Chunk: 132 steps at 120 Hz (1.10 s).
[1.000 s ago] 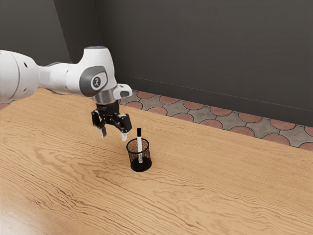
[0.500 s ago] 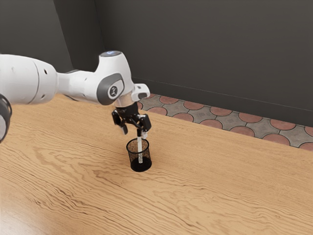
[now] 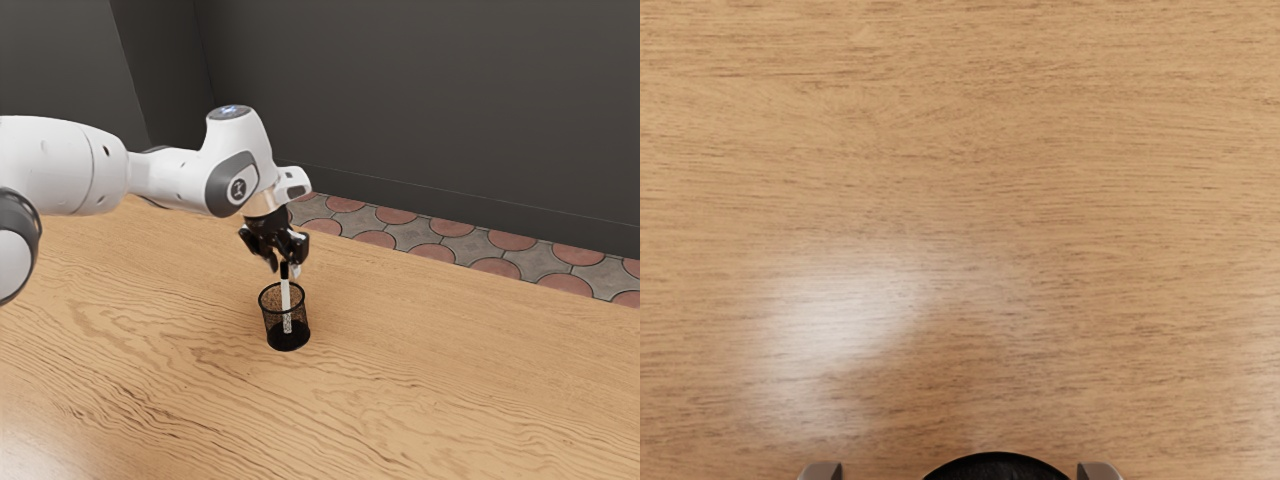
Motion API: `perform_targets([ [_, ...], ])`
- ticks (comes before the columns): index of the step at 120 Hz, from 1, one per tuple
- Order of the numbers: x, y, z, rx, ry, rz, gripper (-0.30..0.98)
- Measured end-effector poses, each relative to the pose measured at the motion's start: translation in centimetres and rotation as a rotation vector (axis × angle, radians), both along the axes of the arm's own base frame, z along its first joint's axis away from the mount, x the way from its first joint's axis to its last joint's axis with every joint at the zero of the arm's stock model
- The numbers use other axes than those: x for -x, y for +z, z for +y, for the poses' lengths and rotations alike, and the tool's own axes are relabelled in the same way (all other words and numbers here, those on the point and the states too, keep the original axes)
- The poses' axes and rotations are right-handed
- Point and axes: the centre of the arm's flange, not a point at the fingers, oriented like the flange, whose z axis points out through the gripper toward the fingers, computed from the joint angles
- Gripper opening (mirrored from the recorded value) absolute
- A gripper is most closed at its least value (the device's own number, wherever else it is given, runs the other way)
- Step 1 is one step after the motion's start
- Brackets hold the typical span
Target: Take the marker out of the pen holder and place it to the left of the pen holder.
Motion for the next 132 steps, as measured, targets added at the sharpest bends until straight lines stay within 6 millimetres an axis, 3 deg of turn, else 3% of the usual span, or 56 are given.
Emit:
perform_targets([
  [40,0.9,0.4,0.1,0.000,0.005,-0.009,0.15],
  [132,1.7,0.5,-1.0,0.014,-0.001,-0.006,0.08],
])
